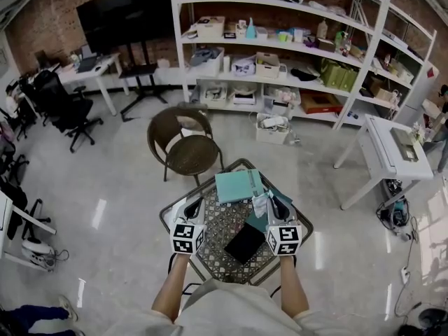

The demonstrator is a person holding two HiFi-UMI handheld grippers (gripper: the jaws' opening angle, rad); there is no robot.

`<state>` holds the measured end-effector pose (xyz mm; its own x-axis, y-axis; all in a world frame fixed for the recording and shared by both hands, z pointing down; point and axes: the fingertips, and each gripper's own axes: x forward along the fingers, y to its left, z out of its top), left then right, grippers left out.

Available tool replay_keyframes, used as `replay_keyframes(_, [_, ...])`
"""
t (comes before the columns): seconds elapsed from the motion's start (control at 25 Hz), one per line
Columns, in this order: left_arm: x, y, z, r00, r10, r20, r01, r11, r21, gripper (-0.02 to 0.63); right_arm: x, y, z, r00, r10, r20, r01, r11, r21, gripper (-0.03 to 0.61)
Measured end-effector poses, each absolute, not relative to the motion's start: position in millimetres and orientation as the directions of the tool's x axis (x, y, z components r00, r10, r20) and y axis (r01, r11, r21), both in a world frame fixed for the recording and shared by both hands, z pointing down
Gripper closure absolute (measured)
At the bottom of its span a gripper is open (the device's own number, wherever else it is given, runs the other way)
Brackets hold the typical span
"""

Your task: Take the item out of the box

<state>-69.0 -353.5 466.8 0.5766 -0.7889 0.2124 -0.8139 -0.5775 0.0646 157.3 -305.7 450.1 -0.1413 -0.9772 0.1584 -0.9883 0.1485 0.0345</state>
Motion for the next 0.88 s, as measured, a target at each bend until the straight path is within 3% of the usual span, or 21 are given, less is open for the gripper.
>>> replay_keyframes(0.88, [-66.7, -349.0, 459.9, 0.575, -0.794, 0.198, -0.814, -0.578, 0.050, 0.611, 156.9, -300.6, 452.9, -0.150, -0.975, 0.163, -0.987, 0.157, 0.030, 0.528])
